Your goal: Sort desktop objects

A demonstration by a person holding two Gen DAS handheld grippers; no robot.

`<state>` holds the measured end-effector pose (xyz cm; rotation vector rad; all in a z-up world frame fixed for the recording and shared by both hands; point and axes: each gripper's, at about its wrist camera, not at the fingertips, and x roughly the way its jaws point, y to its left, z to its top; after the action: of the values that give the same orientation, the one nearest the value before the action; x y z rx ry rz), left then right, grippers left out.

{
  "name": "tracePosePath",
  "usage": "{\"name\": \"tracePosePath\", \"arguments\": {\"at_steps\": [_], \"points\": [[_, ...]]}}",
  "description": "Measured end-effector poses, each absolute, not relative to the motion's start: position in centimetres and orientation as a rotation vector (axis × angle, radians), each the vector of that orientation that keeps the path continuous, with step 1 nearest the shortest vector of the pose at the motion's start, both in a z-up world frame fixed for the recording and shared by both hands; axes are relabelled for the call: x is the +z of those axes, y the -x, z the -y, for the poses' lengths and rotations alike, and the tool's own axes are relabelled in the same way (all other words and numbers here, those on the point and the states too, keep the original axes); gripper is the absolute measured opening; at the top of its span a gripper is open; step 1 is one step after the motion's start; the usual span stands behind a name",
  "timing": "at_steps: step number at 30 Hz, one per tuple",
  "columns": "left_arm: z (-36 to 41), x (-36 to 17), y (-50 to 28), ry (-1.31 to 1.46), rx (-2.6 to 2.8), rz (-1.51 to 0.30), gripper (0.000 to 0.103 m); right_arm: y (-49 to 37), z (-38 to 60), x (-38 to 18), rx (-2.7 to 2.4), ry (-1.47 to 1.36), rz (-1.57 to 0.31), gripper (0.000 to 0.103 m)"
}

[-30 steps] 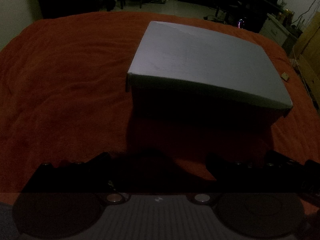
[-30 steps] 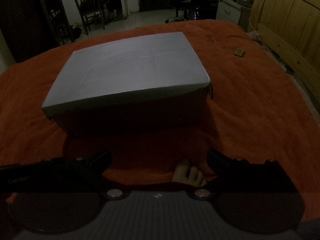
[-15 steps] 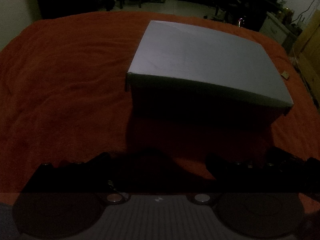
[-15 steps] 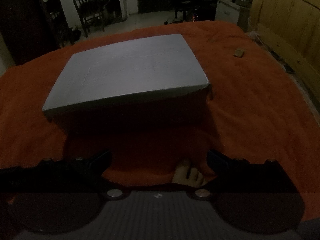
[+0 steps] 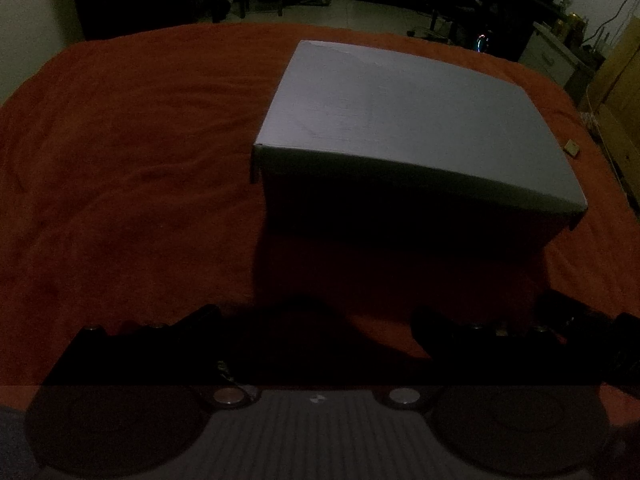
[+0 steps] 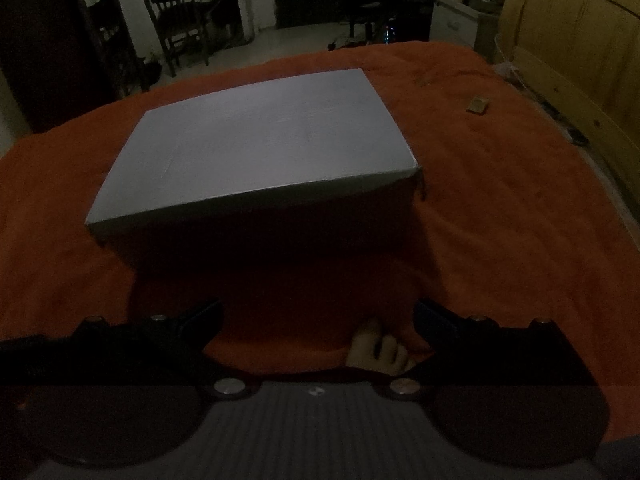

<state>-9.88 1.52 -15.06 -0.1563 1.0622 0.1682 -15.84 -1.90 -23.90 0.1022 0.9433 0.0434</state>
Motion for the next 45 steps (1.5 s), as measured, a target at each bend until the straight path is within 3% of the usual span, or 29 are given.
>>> {"name": "tracePosePath", "arguments": {"at_steps": [45], "points": [[-1.20, -15.26, 9.80, 0.141, 0.158, -1.071, 0.102, 15.98, 1.39, -23.91, 0.049, -0.099, -0.946, 0.103]]}}
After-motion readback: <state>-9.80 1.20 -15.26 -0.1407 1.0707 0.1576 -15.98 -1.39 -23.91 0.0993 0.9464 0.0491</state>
